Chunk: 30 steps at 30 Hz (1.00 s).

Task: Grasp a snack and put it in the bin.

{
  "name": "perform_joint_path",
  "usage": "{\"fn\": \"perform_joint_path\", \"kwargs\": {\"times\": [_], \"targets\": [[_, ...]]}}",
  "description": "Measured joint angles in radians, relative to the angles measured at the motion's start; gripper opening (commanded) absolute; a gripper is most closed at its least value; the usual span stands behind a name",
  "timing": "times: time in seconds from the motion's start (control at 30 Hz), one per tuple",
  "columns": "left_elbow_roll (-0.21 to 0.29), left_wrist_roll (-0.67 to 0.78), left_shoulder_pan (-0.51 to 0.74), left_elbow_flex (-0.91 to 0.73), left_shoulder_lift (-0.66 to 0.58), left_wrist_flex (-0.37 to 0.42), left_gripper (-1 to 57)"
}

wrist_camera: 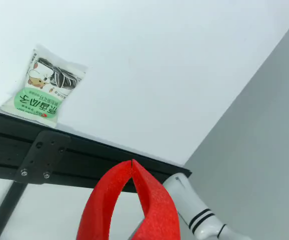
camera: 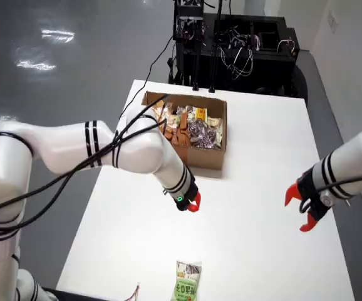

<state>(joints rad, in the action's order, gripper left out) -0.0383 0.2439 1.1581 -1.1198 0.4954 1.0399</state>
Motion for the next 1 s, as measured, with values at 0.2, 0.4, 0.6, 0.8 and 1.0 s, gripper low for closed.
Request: {"fn": "perform_joint_path", "kwargs": {"times": [0.2,0.4,0.6,0.8,1.0], "targets": [[0.001,-0.05,0.007,-0.024,-0.02,-0.005,3.4],[0.001,-0.115,0.013,-0.057,-0.041,-0.005,4.3],[0.002,-0.137,0.014,-0.078,-0.054,-0.006,12.7],[0.003,-0.16,0.021,-0.129,-0.09,-0.034,23.5],[0.005,-0.22,0.041,-0.187,-0.125,-0.068,33.4]]}}
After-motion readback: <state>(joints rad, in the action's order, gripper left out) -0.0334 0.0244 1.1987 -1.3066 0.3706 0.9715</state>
